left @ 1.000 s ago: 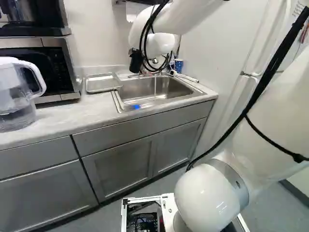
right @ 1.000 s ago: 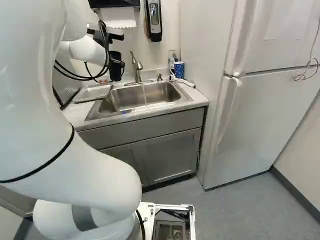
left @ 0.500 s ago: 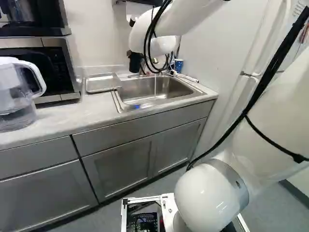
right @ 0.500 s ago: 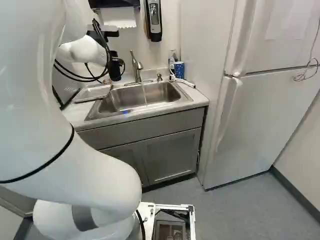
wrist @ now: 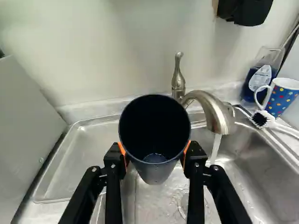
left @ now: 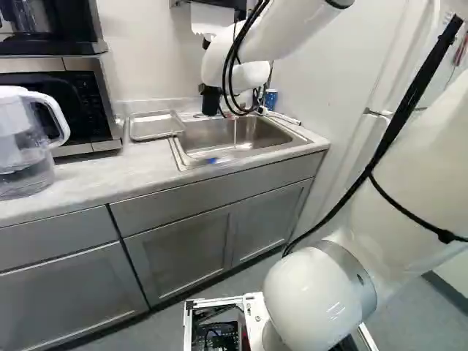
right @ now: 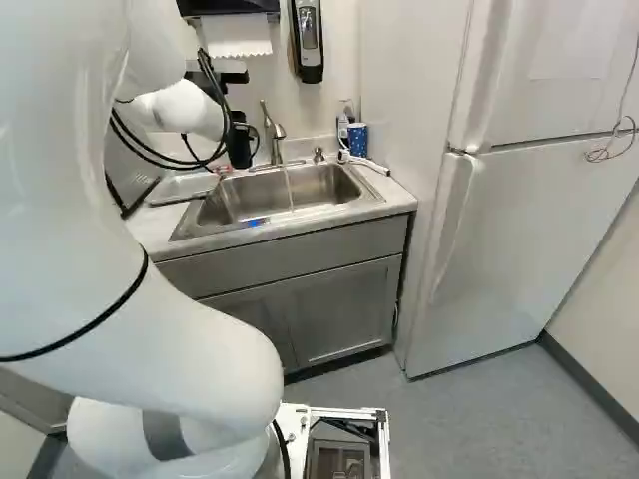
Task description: Rinse the cup and place it in the tray
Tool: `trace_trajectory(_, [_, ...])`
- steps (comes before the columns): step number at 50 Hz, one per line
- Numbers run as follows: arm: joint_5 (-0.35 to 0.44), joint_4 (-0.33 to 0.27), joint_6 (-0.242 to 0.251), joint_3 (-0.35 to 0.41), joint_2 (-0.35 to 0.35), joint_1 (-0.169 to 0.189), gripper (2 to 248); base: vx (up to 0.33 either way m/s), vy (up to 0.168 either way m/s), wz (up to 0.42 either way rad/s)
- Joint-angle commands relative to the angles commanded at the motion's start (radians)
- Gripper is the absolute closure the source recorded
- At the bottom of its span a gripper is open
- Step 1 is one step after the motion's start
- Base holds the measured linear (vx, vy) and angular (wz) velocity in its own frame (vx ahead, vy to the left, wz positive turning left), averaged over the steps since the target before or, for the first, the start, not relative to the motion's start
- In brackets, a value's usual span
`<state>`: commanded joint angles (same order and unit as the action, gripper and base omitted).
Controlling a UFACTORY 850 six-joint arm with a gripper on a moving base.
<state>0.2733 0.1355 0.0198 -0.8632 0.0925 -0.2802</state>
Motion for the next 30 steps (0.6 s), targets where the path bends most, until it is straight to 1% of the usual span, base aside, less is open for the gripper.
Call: trace_trajectory(30, [0.000,-0.006,0.000,-0.029,-0.096,0.034,126,0.000,0.000,0.000])
